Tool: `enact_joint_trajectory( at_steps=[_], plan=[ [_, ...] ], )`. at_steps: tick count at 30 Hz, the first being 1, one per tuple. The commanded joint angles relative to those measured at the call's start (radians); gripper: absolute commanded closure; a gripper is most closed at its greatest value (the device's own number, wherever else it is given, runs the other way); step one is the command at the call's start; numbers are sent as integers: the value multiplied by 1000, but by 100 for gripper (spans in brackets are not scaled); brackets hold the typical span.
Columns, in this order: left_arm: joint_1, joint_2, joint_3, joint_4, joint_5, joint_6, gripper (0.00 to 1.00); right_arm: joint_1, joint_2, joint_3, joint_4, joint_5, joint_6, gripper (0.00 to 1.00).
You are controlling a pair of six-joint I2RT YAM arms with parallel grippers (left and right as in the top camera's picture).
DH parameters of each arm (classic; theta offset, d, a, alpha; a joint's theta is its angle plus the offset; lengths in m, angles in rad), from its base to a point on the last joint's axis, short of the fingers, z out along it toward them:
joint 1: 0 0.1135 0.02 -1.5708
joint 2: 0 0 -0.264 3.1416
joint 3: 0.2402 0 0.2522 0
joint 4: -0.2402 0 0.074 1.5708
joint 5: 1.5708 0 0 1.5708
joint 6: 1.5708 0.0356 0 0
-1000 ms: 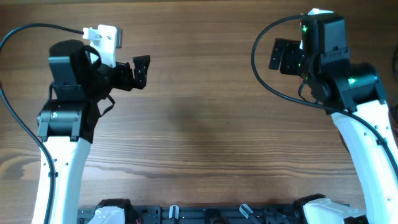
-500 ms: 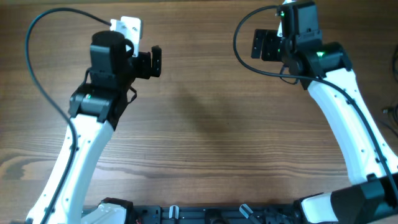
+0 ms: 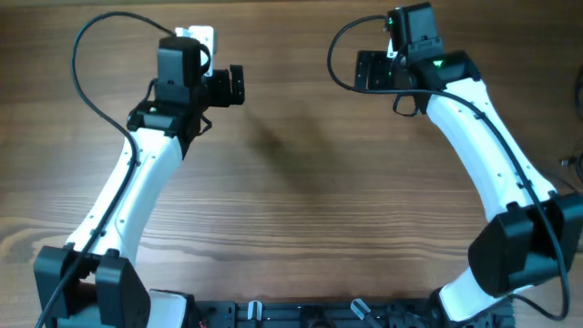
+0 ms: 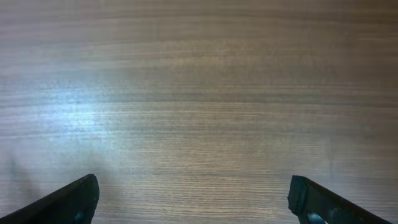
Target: Untangle cables
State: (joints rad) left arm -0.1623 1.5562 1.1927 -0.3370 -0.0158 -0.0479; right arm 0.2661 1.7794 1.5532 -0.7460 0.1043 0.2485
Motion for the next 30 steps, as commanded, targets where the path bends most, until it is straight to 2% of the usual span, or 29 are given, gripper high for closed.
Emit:
enact_joint_trajectory(
  at_steps=[1,17,21,30],
  plan=[
    [48,11,14,-19,33,-39,0,6,38,23,2,-55,14,0],
    [66,11,14,-53,26,18,0,32,46,23,-5,11,18,0],
    [61,11,14,-64,33,101,0,31,46,23,2,82,68,0],
    [61,11,14,-60,33,100,0,32,46,23,2,82,68,0]
  ],
)
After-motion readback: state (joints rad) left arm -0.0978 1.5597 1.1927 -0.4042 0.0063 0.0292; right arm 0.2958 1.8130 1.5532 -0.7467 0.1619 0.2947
